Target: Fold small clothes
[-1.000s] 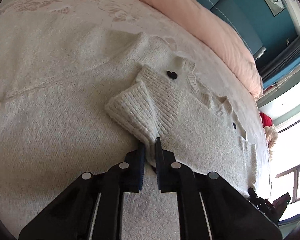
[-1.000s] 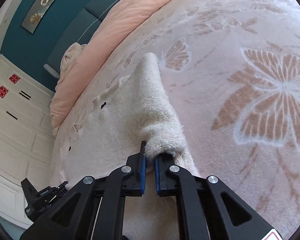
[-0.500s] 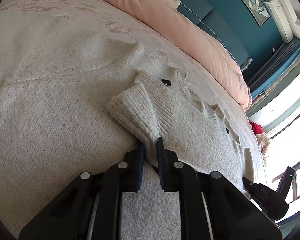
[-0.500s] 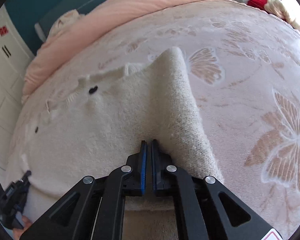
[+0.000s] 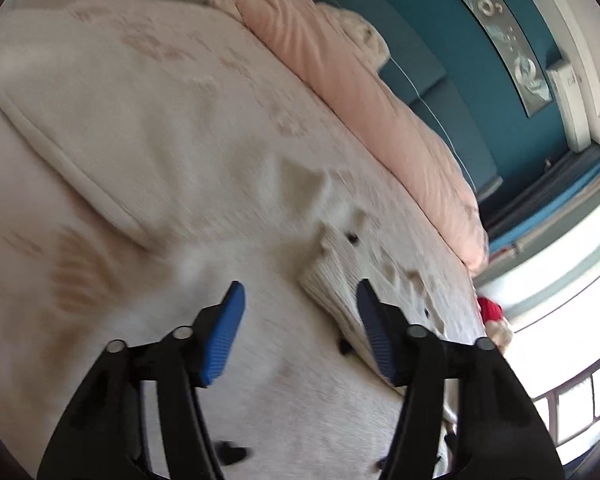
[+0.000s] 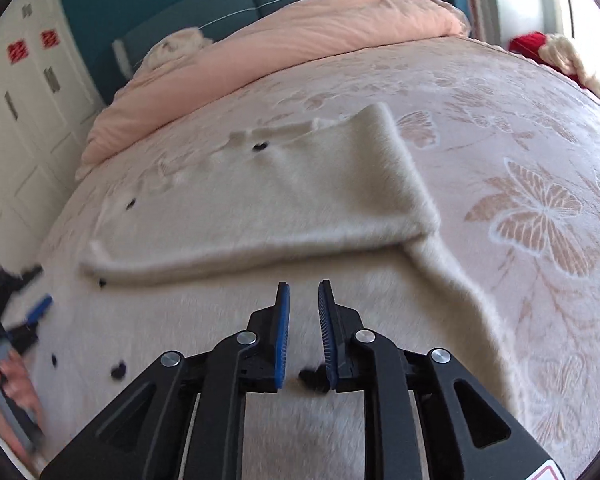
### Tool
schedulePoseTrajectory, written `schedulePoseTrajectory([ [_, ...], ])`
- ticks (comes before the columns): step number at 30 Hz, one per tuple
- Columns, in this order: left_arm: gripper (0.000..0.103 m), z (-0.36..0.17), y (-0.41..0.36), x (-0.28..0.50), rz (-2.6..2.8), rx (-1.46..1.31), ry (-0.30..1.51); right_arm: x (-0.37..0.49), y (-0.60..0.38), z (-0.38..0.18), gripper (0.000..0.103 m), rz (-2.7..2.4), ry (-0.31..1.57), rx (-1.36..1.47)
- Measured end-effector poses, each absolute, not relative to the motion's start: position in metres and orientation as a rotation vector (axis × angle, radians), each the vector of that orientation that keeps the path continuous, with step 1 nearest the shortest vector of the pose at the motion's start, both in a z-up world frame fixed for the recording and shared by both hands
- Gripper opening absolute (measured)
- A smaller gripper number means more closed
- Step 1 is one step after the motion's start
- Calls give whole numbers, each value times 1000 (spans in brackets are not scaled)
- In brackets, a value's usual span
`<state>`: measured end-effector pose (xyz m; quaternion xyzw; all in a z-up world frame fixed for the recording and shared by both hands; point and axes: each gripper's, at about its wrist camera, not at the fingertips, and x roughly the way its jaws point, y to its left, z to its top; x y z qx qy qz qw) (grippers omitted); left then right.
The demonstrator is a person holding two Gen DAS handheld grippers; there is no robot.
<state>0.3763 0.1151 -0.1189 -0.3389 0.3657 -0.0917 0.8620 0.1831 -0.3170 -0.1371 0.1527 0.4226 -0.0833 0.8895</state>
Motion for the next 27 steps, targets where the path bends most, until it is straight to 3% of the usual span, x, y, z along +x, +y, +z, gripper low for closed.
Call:
schedulePoseTrajectory([
  [1,80,-112,145,375,-118,-699,751,178,-310,-146,27,-175,896,314],
  [5,82,-105,283,384,200,-737,745,178,-308,-148,39,-159,882,313],
  [8,87,-128,373,390,392,-915,756,176,-313,-150,43,-129,864,346],
  [11,85,-144,413,390,433,-1115,690,176,-310,-152,48,-121,865,338],
  [12,79,-142,415,394,447,-1119,680,177,-309,-152,50,-123,867,327],
  [13,66,-139,415,401,436,-1099,689,178,-307,-152,51,-124,868,315],
  [14,23,-137,414,412,406,-1080,728,178,-306,-152,53,-123,868,306],
  [15,8,-132,409,420,395,-1066,757,178,-305,-152,54,-122,867,302],
  [19,8,-61,347,437,267,-869,677,177,-307,-154,55,-114,855,318],
  [23,8,15,212,441,-66,-687,637,176,-308,-155,56,-103,846,337],
  [27,12,27,58,420,-356,-551,694,176,-309,-155,59,-86,843,353],
])
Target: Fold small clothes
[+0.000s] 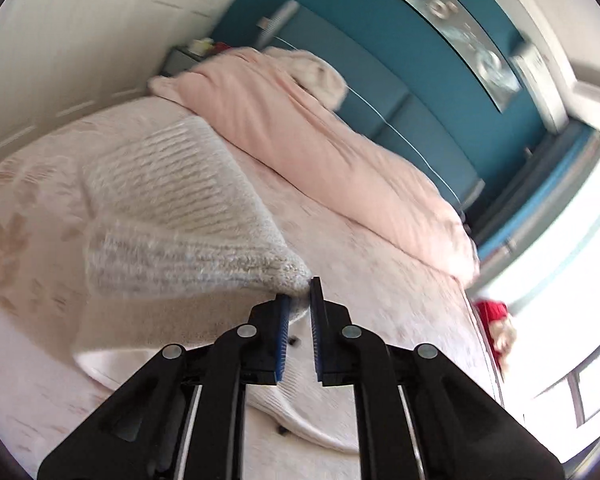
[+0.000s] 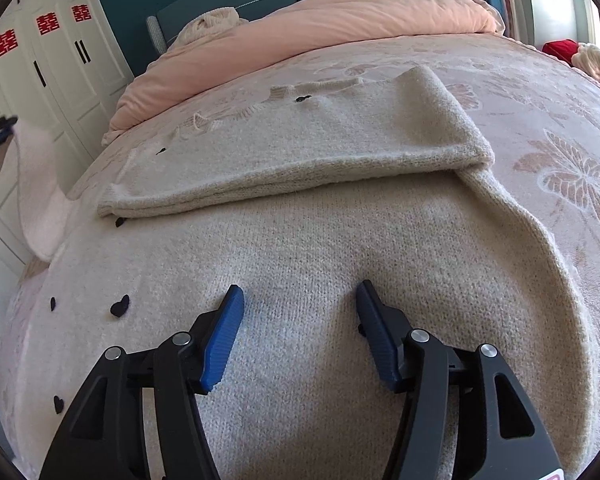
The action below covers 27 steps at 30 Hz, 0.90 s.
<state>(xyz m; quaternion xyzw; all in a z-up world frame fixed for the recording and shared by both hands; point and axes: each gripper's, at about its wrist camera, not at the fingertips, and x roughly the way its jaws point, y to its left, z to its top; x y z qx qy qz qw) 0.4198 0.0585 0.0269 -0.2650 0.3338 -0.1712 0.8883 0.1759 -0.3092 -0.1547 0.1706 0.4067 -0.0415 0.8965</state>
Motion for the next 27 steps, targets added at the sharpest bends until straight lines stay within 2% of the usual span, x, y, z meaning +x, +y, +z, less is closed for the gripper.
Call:
schedulePoseTrajectory([
  [2,55,0,-3,408,-450,-525,780,176,-309,-155,61,-76,842,361],
  [3,96,-19,-25,400,-465,-534,832,176,-309,-154,62,-73,841,364],
  [6,96,-74,-53,367,-447,-583,922,177,-309,-153,67,-51,844,376],
  [9,96,-114,-36,343,-387,-686,1000,181,-309,-147,71,-36,861,385],
  [12,96,-121,13,330,-304,-761,960,192,-312,-125,73,-16,813,444],
  [16,96,-116,78,358,-197,-806,912,254,-319,-105,73,12,809,615],
  [20,95,-136,130,388,-103,-1052,918,331,-310,-112,73,8,878,689],
  [23,90,-149,147,397,-59,-1167,921,371,-298,-138,74,-26,988,756],
  [24,87,-153,147,400,-55,-1176,937,377,-294,-141,71,-66,992,748],
  [25,76,-156,146,402,-42,-1170,952,380,-289,-136,66,-93,966,717],
  [26,67,-157,147,403,-26,-1161,962,383,-284,-131,33,-84,959,690],
  [27,45,-157,149,405,-11,-1153,971,388,-281,-123,10,-40,959,698],
])
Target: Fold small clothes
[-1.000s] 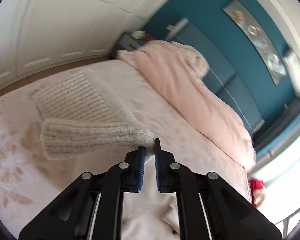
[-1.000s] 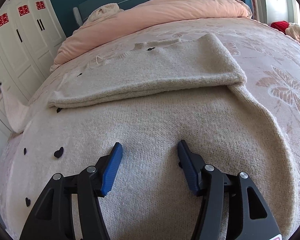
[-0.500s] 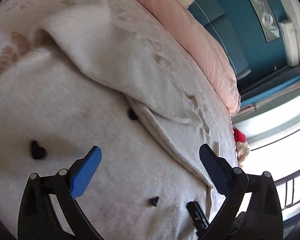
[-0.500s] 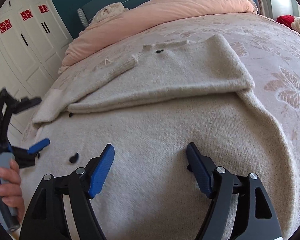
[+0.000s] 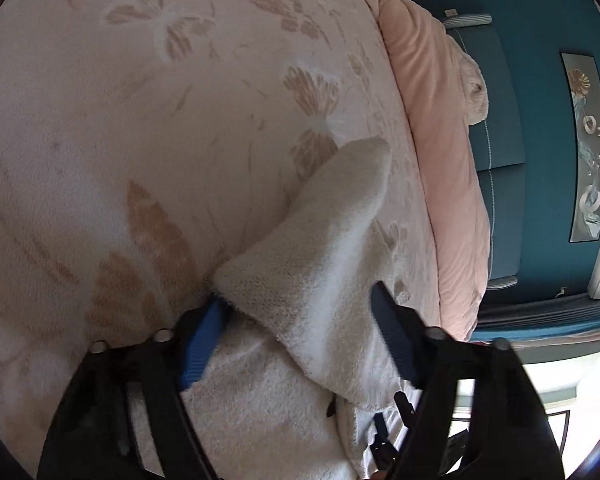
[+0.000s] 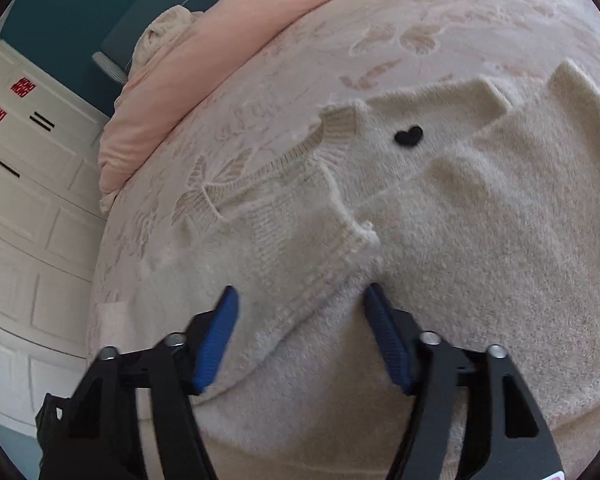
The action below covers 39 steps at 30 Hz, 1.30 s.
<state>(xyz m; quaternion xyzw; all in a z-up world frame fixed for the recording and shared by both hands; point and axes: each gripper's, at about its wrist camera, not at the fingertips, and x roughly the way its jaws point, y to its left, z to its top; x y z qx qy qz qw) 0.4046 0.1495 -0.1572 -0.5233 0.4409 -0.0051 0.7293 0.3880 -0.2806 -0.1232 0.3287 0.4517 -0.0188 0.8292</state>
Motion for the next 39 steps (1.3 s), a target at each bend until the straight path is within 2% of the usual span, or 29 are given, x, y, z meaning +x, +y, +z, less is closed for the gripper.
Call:
schedulePoseTrajectory([
  [1,23,-155,151,404,-2,-1156,966,386,-282,-109,8,8,905,732],
  [3,19,-142,155,402,-22,-1173,915,374,-288,-66,7,71,761,714],
  [5,8,-123,151,400,-79,-1143,872,357,-297,-26,7,93,647,657],
  [6,6,-114,145,400,-110,-1127,861,346,-305,-11,7,86,600,629],
  [9,6,-100,120,404,-167,-1069,858,322,-335,-17,7,-28,595,516],
  [13,6,-140,80,423,-120,-952,1035,317,-383,-122,6,-180,893,589],
  [14,6,-150,75,421,-95,-947,1061,310,-388,-132,6,-172,896,628],
  [19,7,-153,70,407,-67,-881,1013,290,-386,-106,6,-107,754,674],
  [22,7,-160,73,405,-82,-863,999,299,-391,-146,6,-145,898,643],
  [23,8,-161,72,405,-91,-847,989,292,-394,-148,5,-135,876,669],
  [27,9,-166,70,407,-160,-771,928,274,-395,-128,9,-177,836,705],
  [28,9,-170,72,405,-191,-750,898,266,-395,-122,11,-238,835,669],
  [29,9,-172,72,402,-221,-728,861,259,-393,-114,18,-305,830,615],
  [31,9,-175,74,398,-256,-737,817,253,-383,-95,18,-332,766,530],
  [35,10,-178,74,393,-265,-733,777,317,-314,-81,18,10,848,465],
  [39,10,-179,74,388,-267,-721,767,390,-214,-103,18,206,977,302],
])
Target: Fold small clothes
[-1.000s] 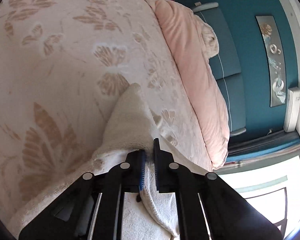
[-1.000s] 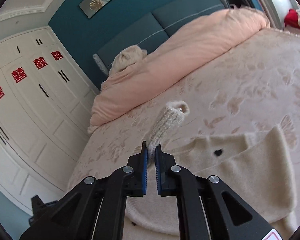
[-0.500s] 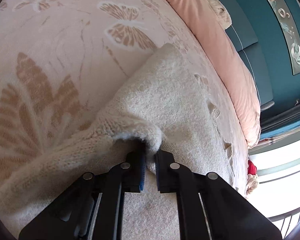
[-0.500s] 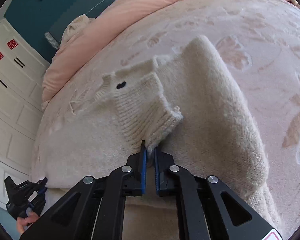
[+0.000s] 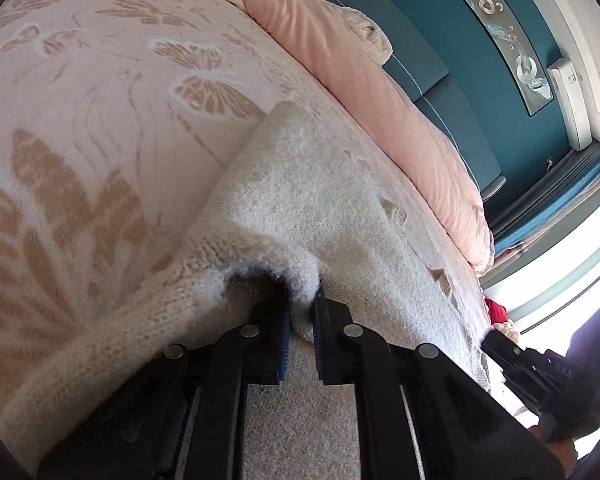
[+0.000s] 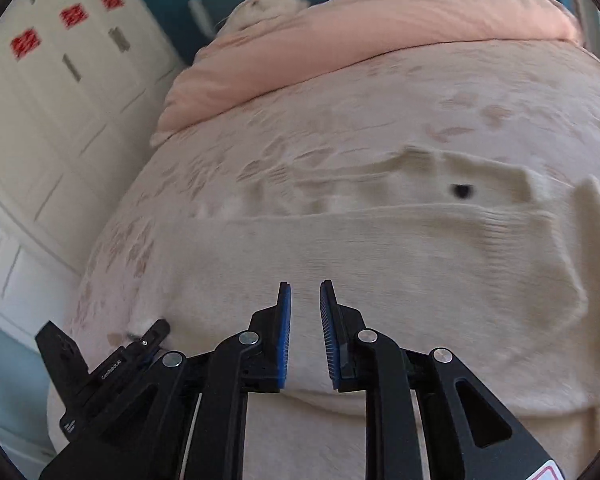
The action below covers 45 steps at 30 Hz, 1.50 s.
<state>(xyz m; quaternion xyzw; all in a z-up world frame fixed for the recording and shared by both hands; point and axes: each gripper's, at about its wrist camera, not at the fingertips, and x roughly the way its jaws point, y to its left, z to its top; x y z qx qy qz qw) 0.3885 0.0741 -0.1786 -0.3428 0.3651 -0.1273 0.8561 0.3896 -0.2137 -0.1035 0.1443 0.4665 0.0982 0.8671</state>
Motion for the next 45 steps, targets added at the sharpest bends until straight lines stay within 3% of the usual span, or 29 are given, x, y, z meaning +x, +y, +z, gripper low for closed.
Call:
schedulePoseTrajectory([
  [2,10,-180,72,386,-275,-720,758,414,-188,-119,18,240,1024,243],
  [6,10,-183,76,381,-281,-712,749,428,-239,-133,0,119,1014,273],
  [10,10,-184,72,380,-282,-696,731,387,-346,-121,1,-129,953,419],
  [11,10,-184,71,380,-281,-692,728,372,-360,-114,14,-146,928,421],
  [13,10,-184,69,379,-277,-682,724,355,-375,-116,13,-133,933,400],
  [15,10,-183,68,379,-275,-680,725,348,-386,-139,0,-133,1016,346],
  [17,10,-181,67,378,-270,-675,731,330,-397,-123,0,-166,978,435],
  [19,10,-179,66,379,-264,-672,739,311,-396,-102,6,-170,870,422],
  [21,10,-176,65,379,-255,-667,752,309,-397,-128,15,-236,1038,346],
  [23,10,-169,64,380,-242,-656,790,285,-399,-126,7,-242,1055,352],
  [25,11,-156,63,376,-229,-593,854,244,-397,-102,15,-231,1010,370],
  [26,16,-147,65,369,-230,-547,885,221,-395,-93,26,-218,993,376],
  [27,21,-139,68,359,-225,-498,909,194,-392,-84,43,-215,976,367],
  [28,24,-133,72,347,-216,-456,935,168,-390,-79,51,-226,963,349],
  [29,35,-128,78,331,-203,-418,966,141,-386,-76,58,-239,956,332],
  [31,56,-118,92,299,-156,-380,1012,90,-380,-75,59,-260,973,304],
  [34,62,-104,104,253,-67,-276,1071,23,-376,-87,60,-302,1035,320],
  [36,79,-93,102,224,13,-148,1074,-6,-374,-96,64,-305,1078,369],
  [37,83,-89,100,211,36,-97,1069,-17,-371,-101,64,-311,1091,386],
  [45,92,-88,85,153,19,21,1102,-42,-353,-117,72,-311,1094,492],
])
